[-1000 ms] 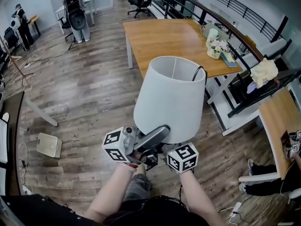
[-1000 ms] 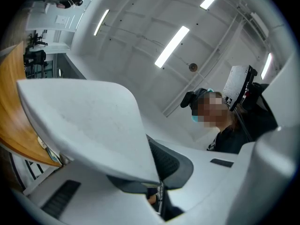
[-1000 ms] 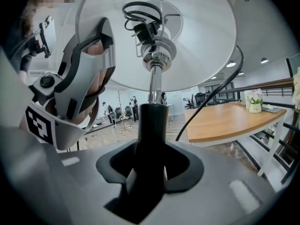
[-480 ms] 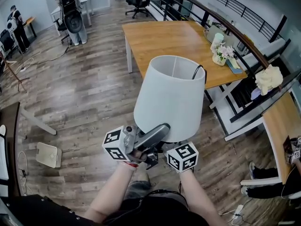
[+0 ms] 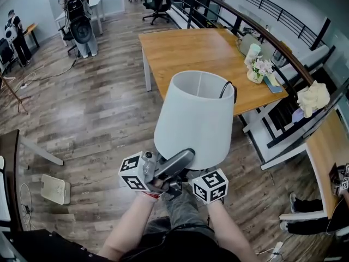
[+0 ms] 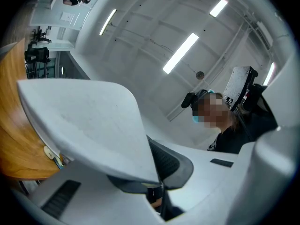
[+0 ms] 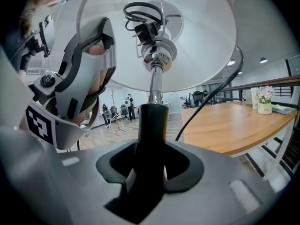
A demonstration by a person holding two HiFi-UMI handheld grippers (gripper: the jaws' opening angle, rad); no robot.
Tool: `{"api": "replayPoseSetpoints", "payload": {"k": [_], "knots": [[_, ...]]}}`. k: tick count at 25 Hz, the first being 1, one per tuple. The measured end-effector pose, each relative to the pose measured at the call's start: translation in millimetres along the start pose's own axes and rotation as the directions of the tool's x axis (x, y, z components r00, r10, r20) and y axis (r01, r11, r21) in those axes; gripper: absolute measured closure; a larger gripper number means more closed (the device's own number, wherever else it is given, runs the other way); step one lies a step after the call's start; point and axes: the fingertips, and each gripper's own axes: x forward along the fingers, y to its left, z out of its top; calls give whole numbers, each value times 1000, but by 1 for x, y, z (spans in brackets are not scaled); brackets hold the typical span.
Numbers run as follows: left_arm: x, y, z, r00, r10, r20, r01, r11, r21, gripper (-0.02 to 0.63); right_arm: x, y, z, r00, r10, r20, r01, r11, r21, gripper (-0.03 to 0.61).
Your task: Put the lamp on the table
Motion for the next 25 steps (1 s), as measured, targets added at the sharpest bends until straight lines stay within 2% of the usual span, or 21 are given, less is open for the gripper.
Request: {"api": "replayPoseSetpoints", "payload": {"k": [9, 25], "knots": [[16, 72, 24, 1000, 6, -13, -6, 1000, -3, 603, 45, -59, 20, 1000, 1, 1, -1, 1000, 14, 410], [58, 212, 58, 1000, 4, -26, -5, 999, -54, 603, 110, -182, 56, 1000, -28, -1, 28, 999, 41, 410]]}}
